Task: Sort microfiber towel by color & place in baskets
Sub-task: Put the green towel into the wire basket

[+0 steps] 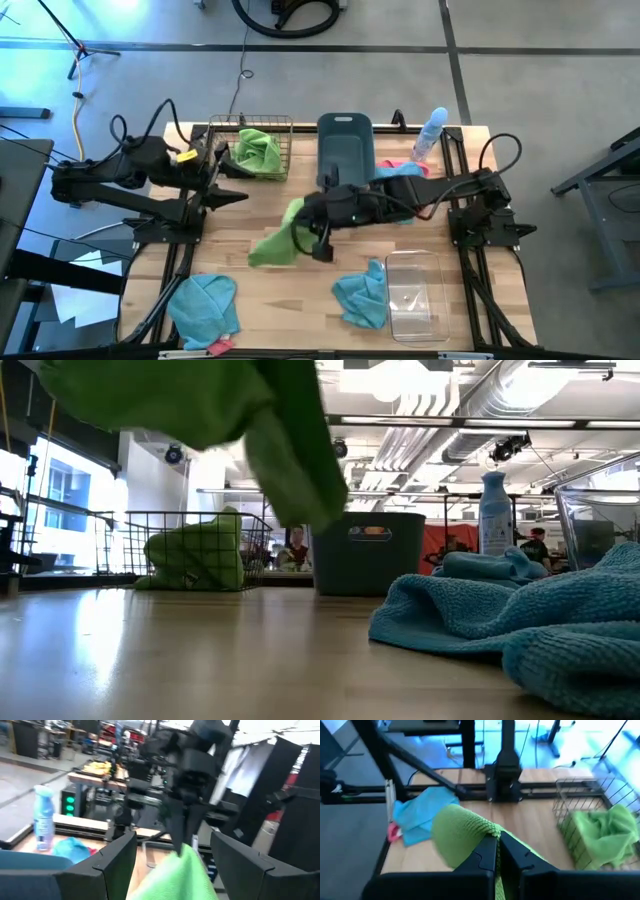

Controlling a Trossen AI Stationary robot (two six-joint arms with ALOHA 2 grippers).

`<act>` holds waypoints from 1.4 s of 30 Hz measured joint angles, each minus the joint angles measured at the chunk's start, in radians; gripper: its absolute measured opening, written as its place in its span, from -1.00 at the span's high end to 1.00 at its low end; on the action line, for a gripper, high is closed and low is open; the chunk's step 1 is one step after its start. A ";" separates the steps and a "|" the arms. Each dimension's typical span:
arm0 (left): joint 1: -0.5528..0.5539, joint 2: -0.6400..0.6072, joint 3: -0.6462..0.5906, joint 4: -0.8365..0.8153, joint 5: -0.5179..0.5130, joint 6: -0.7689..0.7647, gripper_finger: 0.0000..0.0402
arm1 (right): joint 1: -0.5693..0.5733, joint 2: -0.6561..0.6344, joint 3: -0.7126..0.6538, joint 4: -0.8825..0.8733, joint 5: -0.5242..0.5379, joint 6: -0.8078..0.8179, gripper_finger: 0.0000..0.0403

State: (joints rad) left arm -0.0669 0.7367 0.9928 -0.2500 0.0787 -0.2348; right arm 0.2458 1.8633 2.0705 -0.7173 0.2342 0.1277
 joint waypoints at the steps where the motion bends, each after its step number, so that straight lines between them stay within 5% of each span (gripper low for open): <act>1: 0.000 0.007 0.000 0.001 0.016 0.000 -0.20 | -0.009 0.000 0.000 0.009 -0.003 -0.010 1.00; 16: 0.000 0.152 0.000 -0.018 0.079 0.019 -0.20 | -0.056 0.000 0.000 0.176 -0.081 -0.068 1.00; 22: 0.000 0.211 0.000 -0.014 0.182 0.019 -0.20 | -0.069 0.001 0.000 0.192 -0.081 -0.078 1.00; 42: -0.033 0.304 0.000 0.007 0.181 0.116 -0.10 | -0.069 0.001 -0.001 0.214 -0.111 -0.084 1.00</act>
State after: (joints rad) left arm -0.1001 1.0410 0.9924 -0.2427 0.2592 -0.1187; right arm 0.1764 1.8641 2.0697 -0.5037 0.1229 0.0437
